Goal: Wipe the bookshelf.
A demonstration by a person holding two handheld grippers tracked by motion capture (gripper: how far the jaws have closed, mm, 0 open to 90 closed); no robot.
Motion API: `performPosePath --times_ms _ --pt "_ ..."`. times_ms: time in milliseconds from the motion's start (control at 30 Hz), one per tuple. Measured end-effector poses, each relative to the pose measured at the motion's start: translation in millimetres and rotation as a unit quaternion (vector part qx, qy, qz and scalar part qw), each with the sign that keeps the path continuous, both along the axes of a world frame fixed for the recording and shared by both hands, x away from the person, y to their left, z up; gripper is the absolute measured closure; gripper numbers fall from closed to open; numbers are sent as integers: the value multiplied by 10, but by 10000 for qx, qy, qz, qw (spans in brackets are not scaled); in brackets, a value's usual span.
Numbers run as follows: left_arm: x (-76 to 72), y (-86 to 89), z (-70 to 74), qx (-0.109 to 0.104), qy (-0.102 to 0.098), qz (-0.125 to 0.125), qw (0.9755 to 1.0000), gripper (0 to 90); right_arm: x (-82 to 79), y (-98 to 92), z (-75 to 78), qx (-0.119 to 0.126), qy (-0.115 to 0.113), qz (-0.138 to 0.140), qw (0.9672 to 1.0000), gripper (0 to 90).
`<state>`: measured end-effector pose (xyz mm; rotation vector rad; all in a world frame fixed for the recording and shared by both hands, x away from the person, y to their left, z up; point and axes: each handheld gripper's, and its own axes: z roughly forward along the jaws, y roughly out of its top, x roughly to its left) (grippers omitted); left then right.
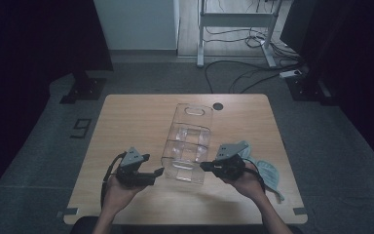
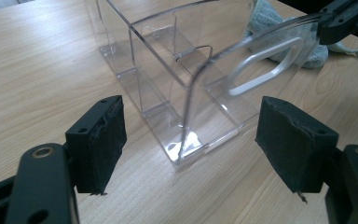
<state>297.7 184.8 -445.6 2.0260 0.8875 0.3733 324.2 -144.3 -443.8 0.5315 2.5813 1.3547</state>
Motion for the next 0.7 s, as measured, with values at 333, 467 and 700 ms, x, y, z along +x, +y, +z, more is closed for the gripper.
performPosePath --times_ms 333,467,700 --pt "-8 -39 2 47 -8 35 10000 249 20 -21 22 222 171 129 9995 690" --pt "-12 -56 10 45 -14 20 10000 251 66 -145 43 207 113 -184 9996 636" --pt "13 -116 -27 193 -39 94 9998 270 197 -218 -53 32 40 -818 9966 589"
